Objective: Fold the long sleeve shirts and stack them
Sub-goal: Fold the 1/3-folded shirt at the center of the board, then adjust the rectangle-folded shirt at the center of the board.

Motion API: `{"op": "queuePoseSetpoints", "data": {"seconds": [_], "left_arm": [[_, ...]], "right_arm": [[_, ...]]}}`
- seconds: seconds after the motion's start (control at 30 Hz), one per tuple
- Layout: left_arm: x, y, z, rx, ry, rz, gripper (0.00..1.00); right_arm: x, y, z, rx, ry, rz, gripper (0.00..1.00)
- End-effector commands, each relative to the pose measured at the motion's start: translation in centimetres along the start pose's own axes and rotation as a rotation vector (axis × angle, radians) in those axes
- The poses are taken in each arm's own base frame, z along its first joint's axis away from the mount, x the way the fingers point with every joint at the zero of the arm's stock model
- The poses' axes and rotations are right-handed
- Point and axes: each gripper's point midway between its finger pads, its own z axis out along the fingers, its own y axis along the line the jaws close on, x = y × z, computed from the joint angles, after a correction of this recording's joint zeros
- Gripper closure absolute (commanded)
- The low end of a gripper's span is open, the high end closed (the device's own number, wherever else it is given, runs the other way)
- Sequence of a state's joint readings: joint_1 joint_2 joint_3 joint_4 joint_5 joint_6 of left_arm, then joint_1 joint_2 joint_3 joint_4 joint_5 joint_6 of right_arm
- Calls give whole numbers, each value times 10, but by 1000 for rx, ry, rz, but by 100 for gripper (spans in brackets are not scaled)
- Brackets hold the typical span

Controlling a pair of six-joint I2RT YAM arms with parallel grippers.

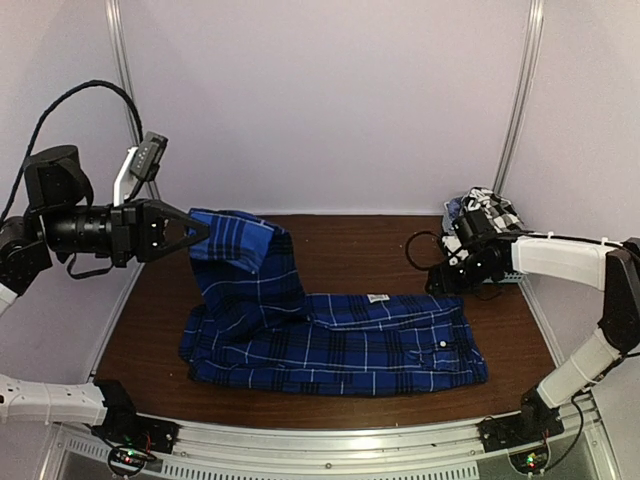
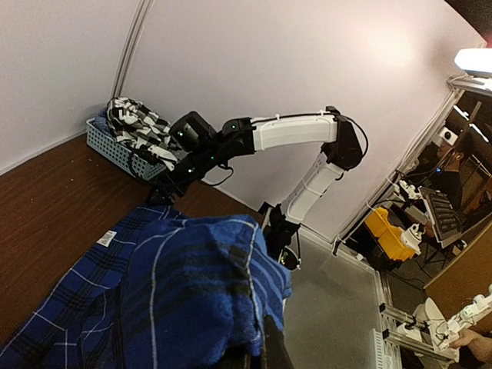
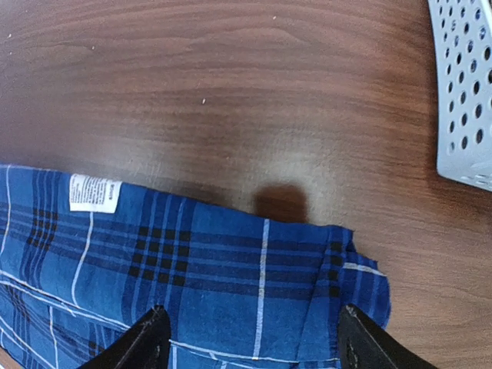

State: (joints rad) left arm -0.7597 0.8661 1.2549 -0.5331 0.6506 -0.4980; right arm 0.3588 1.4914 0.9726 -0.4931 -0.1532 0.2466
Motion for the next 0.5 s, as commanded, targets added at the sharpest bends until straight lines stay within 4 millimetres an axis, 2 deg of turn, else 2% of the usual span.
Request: {"op": "queuePoseSetpoints", "data": {"seconds": [0.0, 0.13, 0.3, 0.47], "left_arm": [[-17, -17, -11, 21, -33, 70, 100], [-22, -19, -12, 17, -35, 77, 100], [-18, -17, -8, 24, -15, 78, 100], [-8, -9, -5, 7, 11, 62, 100]], "right_arm": [[16, 13, 11, -31, 20, -5, 25], [40, 13, 22, -29, 65, -5, 26], [66, 1, 36, 16, 120, -1, 26], [81, -5, 48, 42, 164, -1, 26]]}}
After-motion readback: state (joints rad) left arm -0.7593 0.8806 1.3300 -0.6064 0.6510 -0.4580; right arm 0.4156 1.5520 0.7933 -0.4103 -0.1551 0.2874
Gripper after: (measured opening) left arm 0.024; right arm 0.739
